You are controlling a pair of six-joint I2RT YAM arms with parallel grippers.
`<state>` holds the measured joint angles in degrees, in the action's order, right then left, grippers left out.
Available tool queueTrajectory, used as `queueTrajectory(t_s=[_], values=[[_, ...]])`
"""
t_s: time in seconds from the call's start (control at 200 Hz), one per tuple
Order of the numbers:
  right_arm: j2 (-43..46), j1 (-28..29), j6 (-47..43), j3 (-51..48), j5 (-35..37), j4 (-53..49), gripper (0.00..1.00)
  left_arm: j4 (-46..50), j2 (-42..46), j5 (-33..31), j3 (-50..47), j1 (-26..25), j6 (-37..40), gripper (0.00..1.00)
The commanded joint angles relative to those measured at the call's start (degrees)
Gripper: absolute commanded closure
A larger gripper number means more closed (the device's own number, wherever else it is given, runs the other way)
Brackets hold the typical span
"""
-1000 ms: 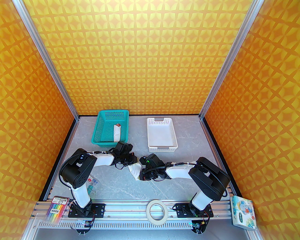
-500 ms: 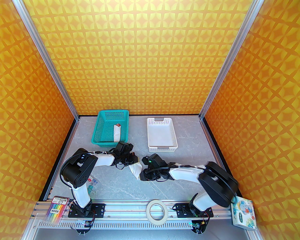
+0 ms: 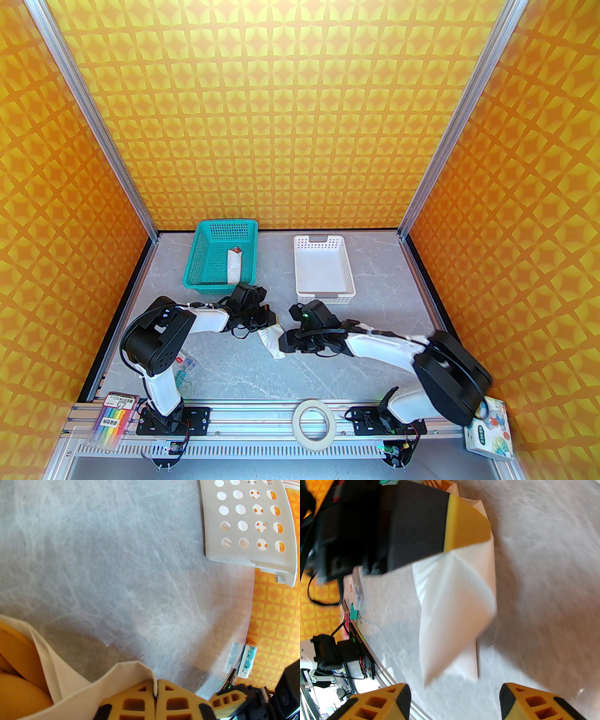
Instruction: Place the utensils on the paper napkin and roll it up
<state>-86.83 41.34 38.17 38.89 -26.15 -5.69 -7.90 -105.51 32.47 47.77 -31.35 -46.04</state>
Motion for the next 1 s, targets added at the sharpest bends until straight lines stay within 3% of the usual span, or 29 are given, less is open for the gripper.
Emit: queueTrajectory(t_s=[0.0, 0.18, 0.605, 0.72, 0.995], values=[[-2.99, -0.08, 2.04, 2.08, -2.50, 5.81, 0.32, 1.56, -1.95, -2.56, -1.14, -0.22, 1.08, 1.00], [-6.34, -0.03, 2.87, 2.31, -3.07, 8.15, 0.38, 1.53, -2.06, -2.51, -0.98, -0.38, 1.13, 1.00], [-10.52, 0.57, 0.46, 1.73, -1.32, 2.00, 0.82, 1.91, -1.04, -2.56, -0.26, -0.46, 1.38, 1.00], [-11.15, 0.93, -0.08, 1.06, -0.51, 0.69, 0.86, 2.75, 0.10, -2.52, 0.52, -0.48, 1.85, 1.00], [-13.28, 2.20, -0.29, 0.32, 0.24, -0.24, 0.95, 9.79, 5.24, -2.58, 5.76, -0.35, 5.67, 0.87]])
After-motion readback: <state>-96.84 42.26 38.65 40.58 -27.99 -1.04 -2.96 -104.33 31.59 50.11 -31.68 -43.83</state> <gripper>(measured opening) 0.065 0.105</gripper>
